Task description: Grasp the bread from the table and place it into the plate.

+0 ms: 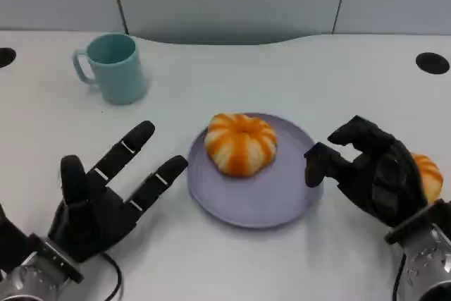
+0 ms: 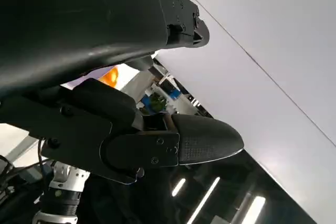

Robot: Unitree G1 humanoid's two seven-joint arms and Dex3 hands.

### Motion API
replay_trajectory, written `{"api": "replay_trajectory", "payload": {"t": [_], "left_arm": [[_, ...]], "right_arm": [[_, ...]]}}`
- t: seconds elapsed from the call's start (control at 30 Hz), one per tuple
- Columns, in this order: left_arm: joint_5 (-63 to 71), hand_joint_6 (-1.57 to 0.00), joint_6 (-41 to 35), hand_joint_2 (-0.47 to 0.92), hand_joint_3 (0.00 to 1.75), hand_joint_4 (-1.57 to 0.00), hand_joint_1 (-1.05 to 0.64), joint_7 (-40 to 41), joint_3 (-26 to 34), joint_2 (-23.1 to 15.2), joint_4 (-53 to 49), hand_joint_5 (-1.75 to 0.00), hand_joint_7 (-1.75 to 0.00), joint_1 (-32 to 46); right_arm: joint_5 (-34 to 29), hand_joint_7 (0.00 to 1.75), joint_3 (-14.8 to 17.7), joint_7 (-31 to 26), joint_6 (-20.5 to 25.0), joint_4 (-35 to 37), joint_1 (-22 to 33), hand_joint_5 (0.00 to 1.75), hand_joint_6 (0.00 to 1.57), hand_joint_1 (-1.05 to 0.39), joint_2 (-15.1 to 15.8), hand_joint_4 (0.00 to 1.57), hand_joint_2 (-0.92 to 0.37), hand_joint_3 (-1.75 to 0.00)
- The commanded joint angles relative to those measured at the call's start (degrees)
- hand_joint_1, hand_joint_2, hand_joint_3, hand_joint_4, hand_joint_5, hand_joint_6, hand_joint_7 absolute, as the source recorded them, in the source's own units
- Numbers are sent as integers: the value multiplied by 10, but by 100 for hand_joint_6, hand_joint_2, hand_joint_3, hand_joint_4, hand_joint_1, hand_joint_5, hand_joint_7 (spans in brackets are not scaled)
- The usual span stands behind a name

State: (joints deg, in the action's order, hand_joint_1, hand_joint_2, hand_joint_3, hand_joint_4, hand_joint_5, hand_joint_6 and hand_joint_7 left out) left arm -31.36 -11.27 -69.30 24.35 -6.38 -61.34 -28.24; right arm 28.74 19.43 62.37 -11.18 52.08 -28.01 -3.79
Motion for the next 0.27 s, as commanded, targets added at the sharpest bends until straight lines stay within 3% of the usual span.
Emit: {"api": "replay_trajectory", "payload": {"t": [0.03, 0.27], "left_arm": [[-2, -5, 4, 92, 52, 0, -105, -5, 0, -5, 16, -74, -31, 12], [-8, 0, -15, 92, 48, 0, -105, 3, 3, -5, 32, -76, -44, 20]], "right_arm": [[5, 55, 0, 0, -8, -11, 5, 151, 99, -46, 9, 73, -86, 0], [6, 59, 0, 0, -40, -16, 14, 147, 99, -51, 2, 77, -86, -1]]}}
